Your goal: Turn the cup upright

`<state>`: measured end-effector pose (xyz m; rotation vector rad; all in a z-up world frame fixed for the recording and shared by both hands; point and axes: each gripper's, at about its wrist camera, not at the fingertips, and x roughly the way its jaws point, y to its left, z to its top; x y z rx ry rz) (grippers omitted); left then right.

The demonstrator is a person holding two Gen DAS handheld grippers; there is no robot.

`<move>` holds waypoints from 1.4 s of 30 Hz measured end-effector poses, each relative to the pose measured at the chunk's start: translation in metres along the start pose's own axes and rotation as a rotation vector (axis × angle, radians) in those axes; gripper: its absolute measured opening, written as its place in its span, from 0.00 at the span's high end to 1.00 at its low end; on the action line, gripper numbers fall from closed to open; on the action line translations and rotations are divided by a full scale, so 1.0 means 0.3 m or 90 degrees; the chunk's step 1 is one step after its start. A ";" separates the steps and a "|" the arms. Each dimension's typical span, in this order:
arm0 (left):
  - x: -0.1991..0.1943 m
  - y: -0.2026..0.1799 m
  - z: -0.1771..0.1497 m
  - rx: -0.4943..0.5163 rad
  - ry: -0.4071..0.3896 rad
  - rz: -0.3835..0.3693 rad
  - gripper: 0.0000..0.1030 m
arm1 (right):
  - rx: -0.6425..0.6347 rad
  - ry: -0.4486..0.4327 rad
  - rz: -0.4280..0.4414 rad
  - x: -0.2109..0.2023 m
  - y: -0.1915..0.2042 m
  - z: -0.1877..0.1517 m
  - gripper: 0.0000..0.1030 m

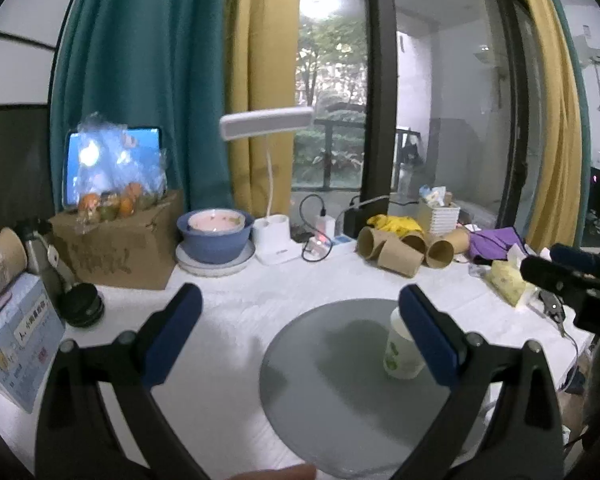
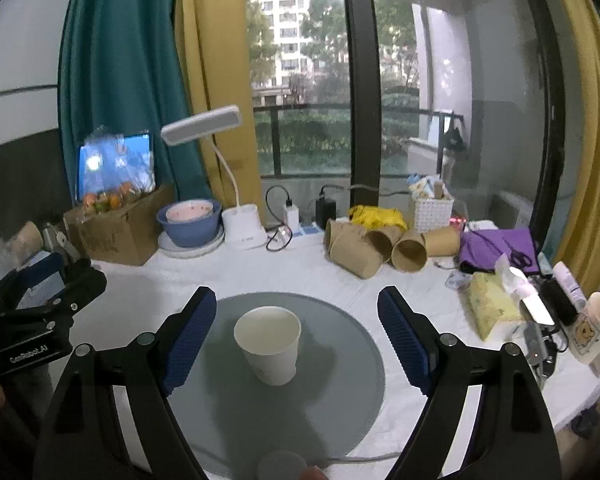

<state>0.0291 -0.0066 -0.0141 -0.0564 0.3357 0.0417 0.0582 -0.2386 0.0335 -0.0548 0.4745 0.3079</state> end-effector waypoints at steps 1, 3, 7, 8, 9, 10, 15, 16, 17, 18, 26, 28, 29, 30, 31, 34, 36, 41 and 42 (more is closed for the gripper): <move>-0.009 -0.006 0.005 0.002 -0.002 -0.001 0.03 | -0.001 -0.007 -0.003 -0.017 -0.002 0.003 0.17; -0.027 -0.009 0.012 0.000 -0.001 -0.005 0.03 | -0.002 -0.018 -0.001 -0.042 -0.004 0.009 0.17; -0.061 -0.006 0.023 -0.010 -0.017 -0.009 0.03 | -0.004 -0.035 0.002 -0.080 -0.009 0.016 0.17; -0.068 -0.008 0.025 -0.010 -0.022 -0.009 0.03 | -0.005 -0.037 0.003 -0.086 -0.010 0.017 0.17; -0.073 -0.008 0.026 -0.010 -0.028 -0.006 0.03 | -0.005 -0.038 0.003 -0.090 -0.012 0.016 0.17; -0.078 -0.008 0.027 -0.009 -0.035 0.001 0.03 | -0.005 -0.038 0.003 -0.093 -0.013 0.015 0.17; -0.085 -0.009 0.028 -0.003 -0.053 0.015 0.03 | -0.005 -0.038 0.002 -0.097 -0.016 0.014 0.17; -0.084 -0.010 0.026 -0.001 -0.054 0.016 0.03 | -0.005 -0.038 0.002 -0.094 -0.015 0.014 0.17; -0.081 -0.011 0.025 0.000 -0.053 0.015 0.03 | -0.006 -0.037 0.002 -0.094 -0.015 0.014 0.17; -0.080 -0.011 0.024 0.000 -0.052 0.015 0.03 | -0.006 -0.036 0.002 -0.094 -0.016 0.013 0.17; -0.080 -0.012 0.018 -0.001 -0.051 0.005 0.03 | -0.006 -0.035 0.002 -0.096 -0.019 0.011 0.17; -0.082 -0.017 0.016 0.000 -0.050 0.001 0.03 | -0.006 -0.033 0.002 -0.093 -0.017 0.011 0.17; -0.083 -0.018 0.017 0.000 -0.050 -0.001 0.03 | -0.006 -0.032 0.002 -0.092 -0.016 0.010 0.17; -0.084 -0.019 0.016 0.000 -0.050 -0.003 0.03 | -0.007 -0.031 0.003 -0.091 -0.015 0.010 0.17; -0.085 -0.019 0.016 0.000 -0.051 -0.004 0.03 | -0.007 -0.031 0.003 -0.093 -0.018 0.009 0.17; -0.089 -0.020 0.015 -0.001 -0.053 -0.007 0.03 | -0.007 -0.031 0.002 -0.093 -0.015 0.009 0.17; -0.091 -0.021 0.013 -0.001 -0.053 -0.009 0.03 | -0.007 -0.031 0.002 -0.090 -0.013 0.010 0.17; -0.093 -0.023 0.013 0.000 -0.054 -0.014 0.03 | -0.007 -0.031 0.002 -0.090 -0.014 0.010 0.17; -0.093 -0.024 0.012 0.000 -0.054 -0.015 0.03 | -0.007 -0.031 0.002 -0.090 -0.013 0.010 0.17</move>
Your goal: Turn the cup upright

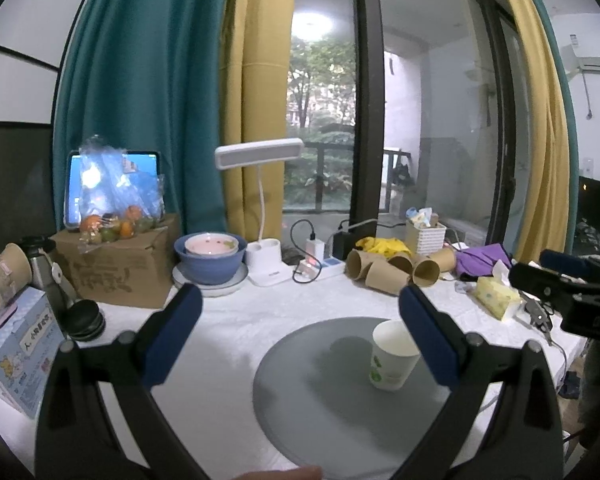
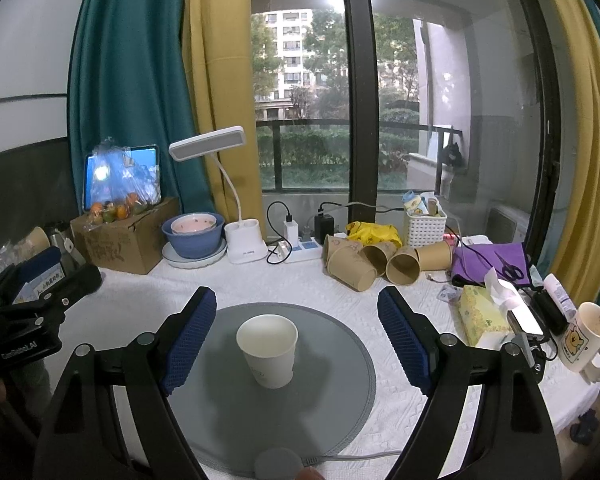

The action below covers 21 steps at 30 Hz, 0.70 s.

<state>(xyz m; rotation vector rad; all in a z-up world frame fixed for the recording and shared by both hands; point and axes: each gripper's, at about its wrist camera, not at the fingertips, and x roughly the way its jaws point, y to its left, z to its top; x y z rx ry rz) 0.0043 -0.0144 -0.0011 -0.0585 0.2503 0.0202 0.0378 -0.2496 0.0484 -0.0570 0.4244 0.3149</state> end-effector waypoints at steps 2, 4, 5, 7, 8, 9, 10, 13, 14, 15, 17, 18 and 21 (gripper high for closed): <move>0.000 -0.001 0.000 0.000 0.001 -0.002 0.03 | 0.000 0.001 0.000 0.000 0.000 0.000 0.17; 0.000 -0.001 0.000 0.000 0.001 -0.003 0.03 | -0.001 0.000 0.000 -0.004 -0.001 -0.001 0.17; 0.000 -0.002 0.000 0.000 0.001 -0.003 0.03 | 0.000 0.000 0.000 0.001 0.000 0.001 0.17; 0.001 -0.003 0.001 -0.001 0.000 -0.004 0.03 | 0.000 0.000 -0.001 0.001 0.001 0.001 0.17; 0.001 -0.004 0.000 -0.001 0.000 -0.004 0.03 | 0.000 0.000 0.000 0.001 0.001 0.001 0.17; 0.002 -0.005 0.000 0.000 0.000 -0.004 0.03 | 0.000 0.001 0.000 0.001 0.002 0.001 0.17; 0.003 -0.006 -0.001 -0.001 0.001 -0.004 0.03 | 0.000 0.001 -0.001 0.001 0.002 0.001 0.17; 0.002 -0.008 -0.001 0.000 0.001 -0.005 0.03 | 0.000 0.001 0.000 -0.001 0.000 0.001 0.17; 0.002 -0.007 -0.001 0.000 0.000 -0.005 0.03 | 0.000 0.001 0.000 0.001 0.001 0.001 0.17; 0.002 -0.008 -0.002 0.000 0.000 -0.006 0.03 | 0.000 0.001 0.000 0.001 0.002 0.002 0.17; 0.003 -0.010 -0.003 0.001 0.000 -0.007 0.03 | 0.000 0.001 0.000 0.001 0.002 0.002 0.17; 0.003 -0.011 -0.003 0.001 0.000 -0.008 0.03 | 0.000 0.002 0.000 0.005 0.004 0.000 0.17; 0.004 -0.011 -0.005 0.001 0.000 -0.009 0.03 | 0.000 0.002 0.000 0.008 0.006 0.000 0.17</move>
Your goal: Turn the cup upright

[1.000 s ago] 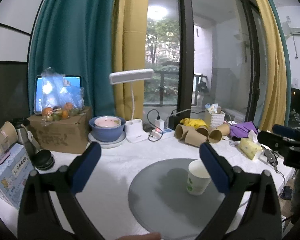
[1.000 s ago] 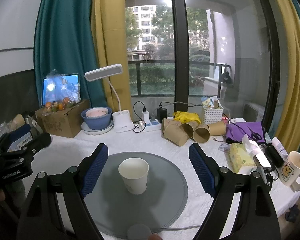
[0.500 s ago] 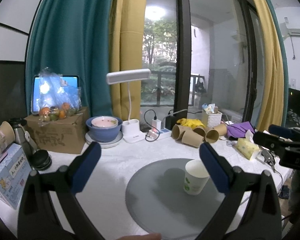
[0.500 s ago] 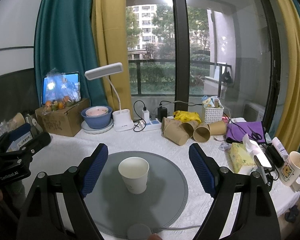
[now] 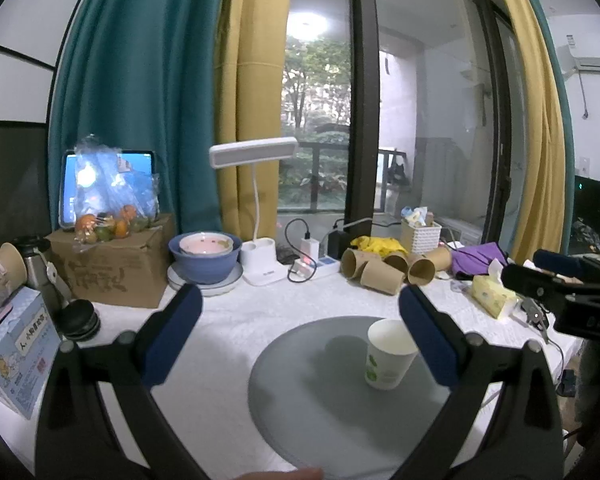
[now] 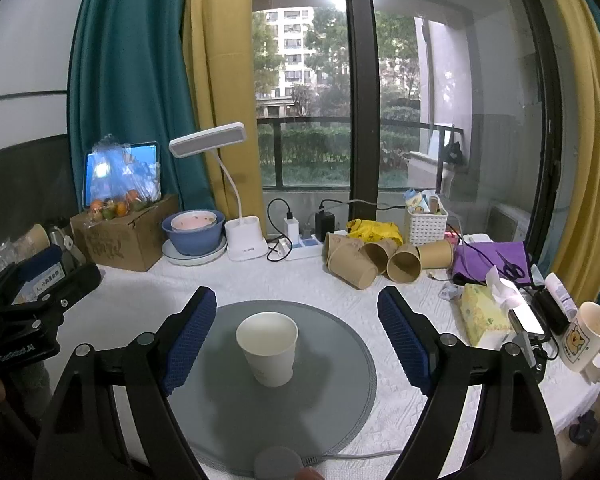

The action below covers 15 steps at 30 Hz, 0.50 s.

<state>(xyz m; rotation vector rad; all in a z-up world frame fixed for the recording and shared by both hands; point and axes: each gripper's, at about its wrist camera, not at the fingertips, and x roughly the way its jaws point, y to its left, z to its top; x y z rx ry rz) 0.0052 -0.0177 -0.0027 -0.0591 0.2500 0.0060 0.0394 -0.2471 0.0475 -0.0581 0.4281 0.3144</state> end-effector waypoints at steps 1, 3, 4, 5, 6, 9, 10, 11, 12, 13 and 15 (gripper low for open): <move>0.000 -0.001 0.000 0.000 0.000 0.000 0.03 | 0.000 0.000 0.000 -0.001 -0.002 -0.001 0.17; 0.001 -0.002 0.000 0.000 0.000 0.000 0.03 | 0.000 0.001 0.000 0.000 0.001 0.001 0.17; 0.000 -0.002 0.000 0.000 0.000 0.000 0.03 | 0.000 0.001 0.000 -0.001 -0.001 0.000 0.17; 0.000 -0.002 0.000 0.000 -0.001 0.000 0.03 | 0.000 0.001 0.000 0.000 0.001 0.001 0.17; 0.000 -0.003 -0.001 0.000 -0.001 0.000 0.03 | 0.000 0.001 0.001 0.001 0.001 0.002 0.17; 0.000 -0.005 -0.001 -0.001 0.000 0.000 0.03 | 0.000 0.002 0.003 0.003 0.006 -0.007 0.17; 0.001 -0.008 -0.001 -0.001 0.001 -0.001 0.03 | -0.001 0.003 0.003 0.003 0.008 -0.012 0.17; 0.002 -0.011 -0.001 -0.001 0.002 -0.001 0.03 | -0.001 0.003 0.004 0.003 0.009 -0.017 0.17; 0.003 -0.014 0.000 -0.001 0.002 -0.001 0.03 | -0.002 0.003 0.005 0.002 0.011 -0.023 0.17; 0.003 -0.014 0.001 -0.001 0.001 -0.002 0.03 | -0.003 0.004 0.006 0.004 0.012 -0.025 0.17; 0.005 -0.016 0.001 0.000 0.000 -0.002 0.03 | -0.002 0.004 0.007 0.004 0.012 -0.028 0.17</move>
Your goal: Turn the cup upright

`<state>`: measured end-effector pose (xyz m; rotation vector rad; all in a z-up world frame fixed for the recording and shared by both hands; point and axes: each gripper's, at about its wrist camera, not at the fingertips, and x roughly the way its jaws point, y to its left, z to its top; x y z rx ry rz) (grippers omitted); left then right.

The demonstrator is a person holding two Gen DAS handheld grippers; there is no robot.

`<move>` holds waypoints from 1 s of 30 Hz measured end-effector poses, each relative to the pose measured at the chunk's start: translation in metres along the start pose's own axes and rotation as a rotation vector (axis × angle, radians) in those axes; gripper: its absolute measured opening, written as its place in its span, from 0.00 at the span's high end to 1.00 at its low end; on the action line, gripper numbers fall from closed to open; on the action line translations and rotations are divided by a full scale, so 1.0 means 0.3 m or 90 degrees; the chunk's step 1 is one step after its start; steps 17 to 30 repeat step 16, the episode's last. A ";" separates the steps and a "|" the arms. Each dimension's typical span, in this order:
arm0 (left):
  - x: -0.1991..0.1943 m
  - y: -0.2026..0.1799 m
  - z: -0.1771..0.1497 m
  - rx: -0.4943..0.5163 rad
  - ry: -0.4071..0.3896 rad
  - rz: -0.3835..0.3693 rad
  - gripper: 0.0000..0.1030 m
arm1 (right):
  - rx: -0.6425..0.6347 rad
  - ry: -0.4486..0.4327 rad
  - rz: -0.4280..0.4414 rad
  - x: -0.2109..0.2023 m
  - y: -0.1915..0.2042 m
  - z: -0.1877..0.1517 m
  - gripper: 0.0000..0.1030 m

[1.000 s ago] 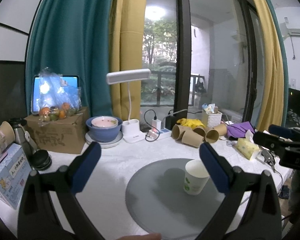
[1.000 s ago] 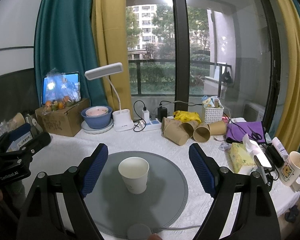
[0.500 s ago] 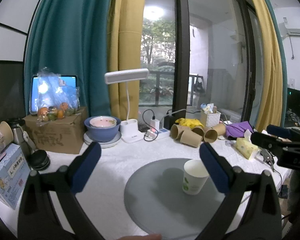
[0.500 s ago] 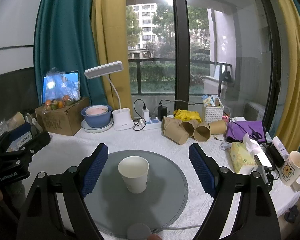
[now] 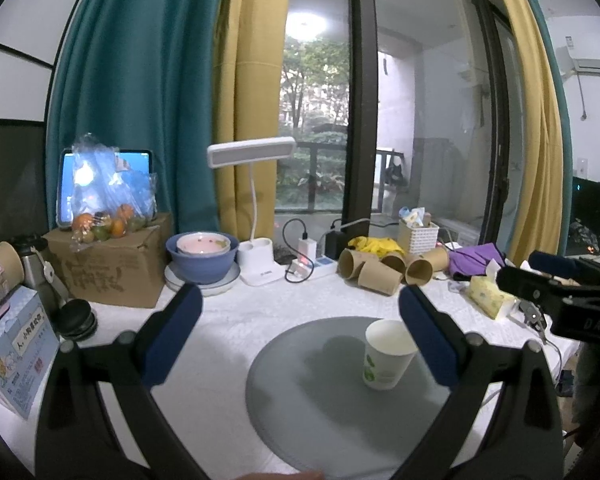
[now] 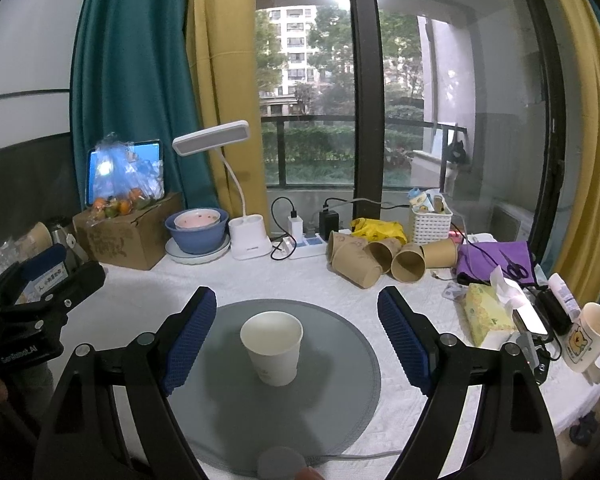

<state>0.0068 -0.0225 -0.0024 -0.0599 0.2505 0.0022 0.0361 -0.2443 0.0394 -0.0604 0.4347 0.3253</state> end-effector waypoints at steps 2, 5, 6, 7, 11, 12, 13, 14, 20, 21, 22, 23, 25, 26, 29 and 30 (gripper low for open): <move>-0.001 0.000 0.000 -0.001 0.000 -0.001 0.03 | 0.001 -0.001 0.001 0.000 0.000 0.002 0.17; -0.002 0.000 -0.001 0.000 0.001 -0.001 0.03 | 0.001 -0.001 0.003 0.002 0.008 0.002 0.17; 0.000 -0.006 -0.002 0.001 0.001 -0.003 0.03 | 0.001 -0.001 0.003 0.003 0.007 0.003 0.17; -0.002 -0.008 -0.001 0.002 0.001 -0.004 0.03 | 0.002 -0.001 0.003 0.001 0.009 -0.002 0.17; -0.007 -0.013 -0.005 0.000 0.002 -0.009 0.03 | 0.001 0.000 0.002 0.003 0.008 0.002 0.17; -0.008 -0.011 -0.006 -0.002 0.002 -0.012 0.03 | 0.000 0.000 0.002 0.007 0.013 0.008 0.17; -0.006 -0.004 -0.006 -0.004 0.003 -0.014 0.03 | 0.000 0.000 0.002 0.007 0.013 0.009 0.17; -0.008 -0.003 -0.007 -0.004 0.002 -0.016 0.03 | 0.000 0.000 0.003 0.007 0.013 0.008 0.17; -0.007 -0.004 -0.006 0.012 0.000 -0.014 0.03 | -0.005 0.004 0.003 0.006 0.017 0.007 0.17; -0.007 -0.004 -0.006 0.012 0.000 -0.014 0.03 | -0.005 0.004 0.003 0.006 0.017 0.007 0.17; -0.007 -0.004 -0.006 0.012 0.000 -0.014 0.03 | -0.005 0.004 0.003 0.006 0.017 0.007 0.17; -0.007 -0.004 -0.006 0.012 0.000 -0.014 0.03 | -0.005 0.004 0.003 0.006 0.017 0.007 0.17; -0.007 -0.004 -0.006 0.012 0.000 -0.014 0.03 | -0.005 0.004 0.003 0.006 0.017 0.007 0.17; -0.007 -0.004 -0.006 0.012 0.000 -0.014 0.03 | -0.005 0.004 0.003 0.006 0.017 0.007 0.17; -0.007 -0.004 -0.006 0.012 0.000 -0.014 0.03 | -0.005 0.004 0.003 0.006 0.017 0.007 0.17; -0.007 -0.004 -0.006 0.012 0.000 -0.014 0.03 | -0.005 0.004 0.003 0.006 0.017 0.007 0.17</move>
